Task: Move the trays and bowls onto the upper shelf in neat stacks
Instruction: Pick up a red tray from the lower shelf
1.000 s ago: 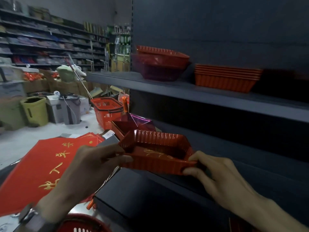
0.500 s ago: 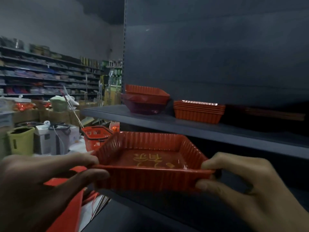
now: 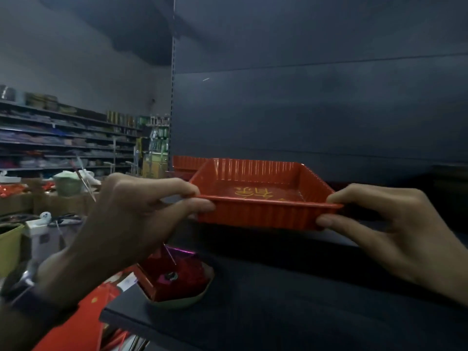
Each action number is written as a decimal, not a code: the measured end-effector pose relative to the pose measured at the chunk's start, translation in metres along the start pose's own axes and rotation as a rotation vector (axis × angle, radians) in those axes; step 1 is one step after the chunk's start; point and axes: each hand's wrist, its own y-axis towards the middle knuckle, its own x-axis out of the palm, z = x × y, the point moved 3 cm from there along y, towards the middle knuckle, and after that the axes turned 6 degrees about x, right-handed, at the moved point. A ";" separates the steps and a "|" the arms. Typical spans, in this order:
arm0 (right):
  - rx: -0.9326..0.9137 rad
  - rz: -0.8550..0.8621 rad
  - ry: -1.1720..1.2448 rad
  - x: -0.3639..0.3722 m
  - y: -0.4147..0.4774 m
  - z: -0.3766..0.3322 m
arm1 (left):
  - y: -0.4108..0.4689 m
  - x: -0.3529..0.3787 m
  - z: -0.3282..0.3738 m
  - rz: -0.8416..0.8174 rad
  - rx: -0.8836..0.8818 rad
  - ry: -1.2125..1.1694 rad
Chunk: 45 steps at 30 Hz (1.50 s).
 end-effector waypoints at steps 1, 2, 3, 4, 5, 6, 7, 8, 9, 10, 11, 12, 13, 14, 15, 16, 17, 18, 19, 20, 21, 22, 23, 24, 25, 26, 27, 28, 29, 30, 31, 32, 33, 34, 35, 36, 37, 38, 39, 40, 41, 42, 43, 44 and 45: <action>0.029 -0.019 -0.017 -0.001 0.003 0.007 | 0.017 0.002 0.002 0.033 0.021 0.015; 0.023 -0.002 -0.037 -0.001 0.007 0.016 | 0.026 0.005 0.002 0.062 0.044 -0.007; 0.042 0.016 -0.072 -0.003 0.013 0.028 | 0.038 0.009 0.000 0.060 0.085 0.023; 0.030 0.045 -0.100 -0.005 0.018 0.038 | 0.048 0.016 -0.001 0.066 0.131 0.021; 0.024 0.059 -0.122 -0.007 0.023 0.045 | 0.057 0.023 -0.006 0.073 0.136 -0.002; 0.022 0.075 -0.129 -0.007 0.027 0.054 | 0.066 0.032 -0.013 0.089 0.125 -0.033; 0.039 0.080 -0.143 -0.008 0.031 0.063 | 0.074 0.042 -0.022 0.095 0.095 -0.042; 0.053 0.085 -0.141 -0.009 0.036 0.073 | 0.084 0.051 -0.029 0.102 0.064 -0.043; 0.071 0.086 -0.147 -0.011 0.041 0.083 | 0.095 0.061 -0.036 0.101 0.036 -0.042; 0.089 0.088 -0.159 -0.012 0.047 0.093 | 0.105 0.070 -0.041 0.096 0.015 -0.047; 0.103 0.087 -0.184 -0.013 0.053 0.102 | 0.114 0.080 -0.046 0.080 -0.003 -0.050; 0.107 0.086 -0.209 -0.012 0.059 0.112 | 0.123 0.090 -0.052 0.061 -0.018 -0.051; 0.119 0.085 -0.230 -0.011 0.064 0.122 | 0.131 0.100 -0.060 0.034 -0.039 -0.046; 0.131 0.086 -0.241 -0.010 0.069 0.131 | 0.138 0.109 -0.067 0.009 -0.059 -0.036; 0.152 0.090 -0.247 -0.008 0.074 0.139 | 0.143 0.119 -0.074 -0.013 -0.078 -0.030; 0.173 0.096 -0.243 -0.006 0.078 0.149 | 0.149 0.128 -0.081 -0.032 -0.098 -0.041; 0.197 0.097 -0.231 -0.003 0.083 0.157 | 0.153 0.136 -0.087 -0.055 -0.120 -0.067; 0.221 0.089 -0.222 0.001 0.086 0.166 | 0.156 0.144 -0.092 -0.076 -0.141 -0.082; 0.241 0.075 -0.215 0.006 0.090 0.173 | 0.159 0.150 -0.096 -0.091 -0.157 -0.082; 0.251 0.062 -0.207 0.011 0.093 0.180 | 0.161 0.156 -0.100 -0.102 -0.170 -0.080; 0.262 0.050 -0.201 0.017 0.095 0.186 | 0.162 0.161 -0.104 -0.113 -0.186 -0.082; 0.273 0.038 -0.196 0.022 0.096 0.193 | 0.163 0.166 -0.109 -0.124 -0.200 -0.078; 0.290 0.024 -0.195 0.028 0.097 0.198 | 0.162 0.170 -0.114 -0.137 -0.212 -0.069; 0.308 0.009 -0.193 0.033 0.098 0.203 | 0.162 0.175 -0.119 -0.145 -0.213 -0.051; 0.327 -0.004 -0.191 0.037 0.099 0.208 | 0.161 0.179 -0.124 -0.147 -0.209 -0.026; 0.341 -0.019 -0.192 0.040 0.099 0.211 | 0.160 0.183 -0.130 -0.144 -0.202 0.004; 0.352 -0.035 -0.200 0.044 0.099 0.214 | 0.158 0.186 -0.134 -0.144 -0.191 0.031; 0.354 -0.053 -0.214 0.046 0.099 0.216 | 0.157 0.189 -0.138 -0.151 -0.171 0.053; 0.353 -0.077 -0.235 0.048 0.098 0.217 | 0.155 0.192 -0.140 -0.168 -0.144 0.076; 0.347 -0.100 -0.261 0.050 0.098 0.219 | 0.155 0.195 -0.142 -0.192 -0.118 0.105; 0.340 -0.120 -0.286 0.053 0.098 0.220 | 0.155 0.198 -0.143 -0.222 -0.098 0.138; 0.337 -0.137 -0.308 0.055 0.098 0.223 | 0.155 0.201 -0.143 -0.251 -0.085 0.171; 0.342 -0.153 -0.325 0.058 0.099 0.226 | 0.156 0.205 -0.143 -0.281 -0.082 0.197; 0.353 -0.168 -0.335 0.060 0.099 0.228 | 0.157 0.207 -0.143 -0.306 -0.089 0.216; 0.365 -0.179 -0.342 0.062 0.099 0.230 | 0.159 0.209 -0.143 -0.324 -0.104 0.222; 0.372 -0.184 -0.347 0.063 0.099 0.232 | 0.161 0.210 -0.144 -0.341 -0.121 0.216; 0.377 -0.187 -0.353 0.064 0.100 0.233 | 0.163 0.210 -0.146 -0.355 -0.134 0.205; 0.381 -0.190 -0.358 0.064 0.101 0.232 | 0.165 0.210 -0.148 -0.373 -0.147 0.196; 0.388 -0.197 -0.359 0.065 0.102 0.232 | 0.166 0.209 -0.149 -0.394 -0.153 0.196; 0.391 -0.206 -0.358 0.066 0.104 0.231 | 0.167 0.208 -0.150 -0.413 -0.154 0.201; 0.392 -0.217 -0.354 0.068 0.106 0.231 | 0.168 0.208 -0.151 -0.429 -0.151 0.207; 0.390 -0.224 -0.349 0.070 0.108 0.230 | 0.168 0.207 -0.151 -0.443 -0.143 0.216; 0.387 -0.231 -0.348 0.071 0.111 0.228 | 0.169 0.206 -0.151 -0.456 -0.128 0.231; 0.390 -0.240 -0.348 0.072 0.113 0.227 | 0.170 0.206 -0.150 -0.468 -0.110 0.252; 0.401 -0.252 -0.344 0.072 0.115 0.227 | 0.172 0.205 -0.148 -0.475 -0.087 0.270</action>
